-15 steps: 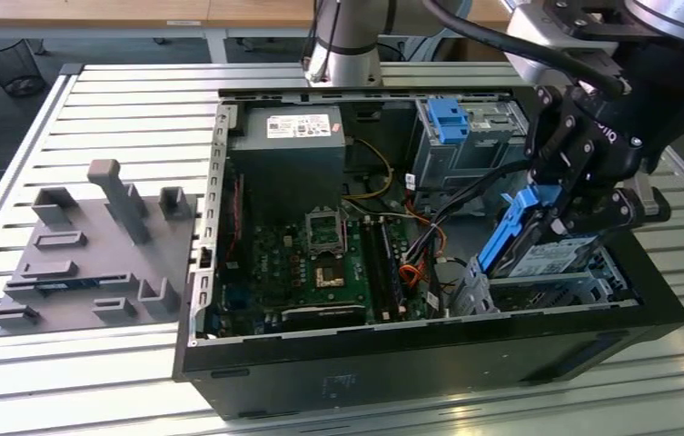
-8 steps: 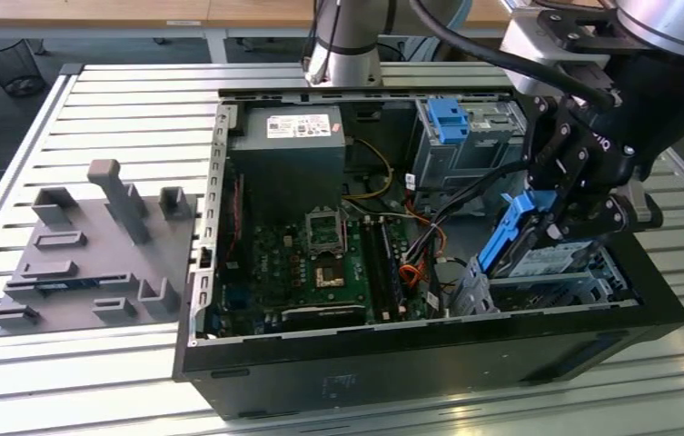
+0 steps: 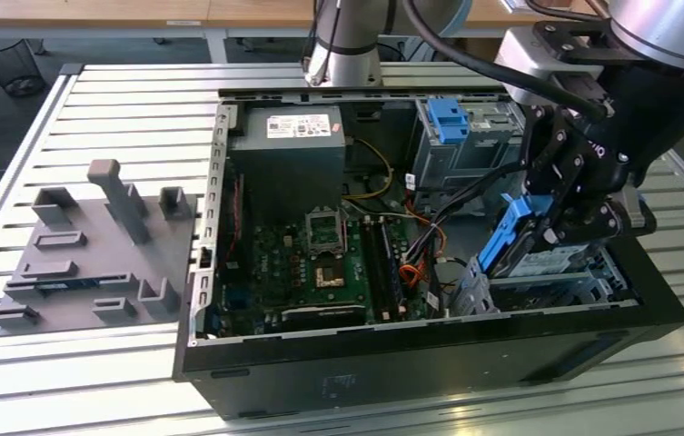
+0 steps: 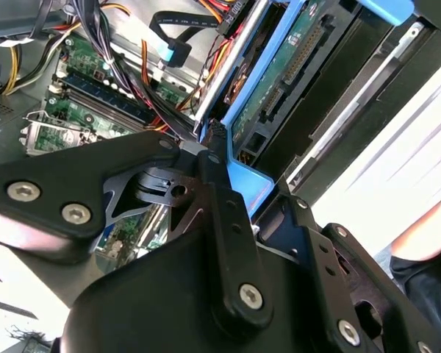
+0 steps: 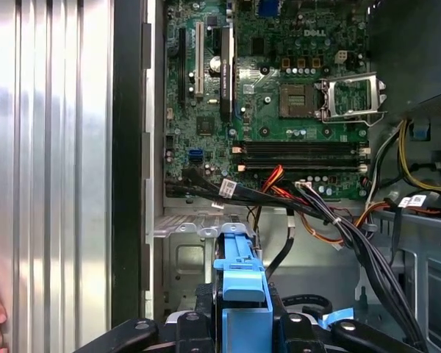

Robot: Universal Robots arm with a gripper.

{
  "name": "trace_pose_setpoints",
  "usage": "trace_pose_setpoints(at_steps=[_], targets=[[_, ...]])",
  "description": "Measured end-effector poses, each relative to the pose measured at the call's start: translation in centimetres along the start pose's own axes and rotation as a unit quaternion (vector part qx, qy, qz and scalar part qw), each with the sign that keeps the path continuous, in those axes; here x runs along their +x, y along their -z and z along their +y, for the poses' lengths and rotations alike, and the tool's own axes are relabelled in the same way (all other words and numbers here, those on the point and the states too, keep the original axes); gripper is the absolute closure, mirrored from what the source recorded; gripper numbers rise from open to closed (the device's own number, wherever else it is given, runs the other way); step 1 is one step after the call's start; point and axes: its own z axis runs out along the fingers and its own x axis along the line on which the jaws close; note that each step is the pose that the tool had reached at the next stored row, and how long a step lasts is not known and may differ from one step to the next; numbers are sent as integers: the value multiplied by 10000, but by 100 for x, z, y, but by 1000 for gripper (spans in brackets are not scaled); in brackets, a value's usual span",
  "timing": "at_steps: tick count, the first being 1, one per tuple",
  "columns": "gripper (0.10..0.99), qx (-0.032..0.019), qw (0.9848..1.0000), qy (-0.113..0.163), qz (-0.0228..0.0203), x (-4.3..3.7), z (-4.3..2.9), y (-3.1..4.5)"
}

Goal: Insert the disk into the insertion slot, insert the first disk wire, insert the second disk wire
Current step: 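Insert the disk into the insertion slot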

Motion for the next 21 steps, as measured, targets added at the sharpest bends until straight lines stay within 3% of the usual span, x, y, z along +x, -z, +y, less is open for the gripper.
trace_pose_setpoints(at_steps=[21], targets=[[722, 0, 10000, 0, 0, 0, -3, -155]])
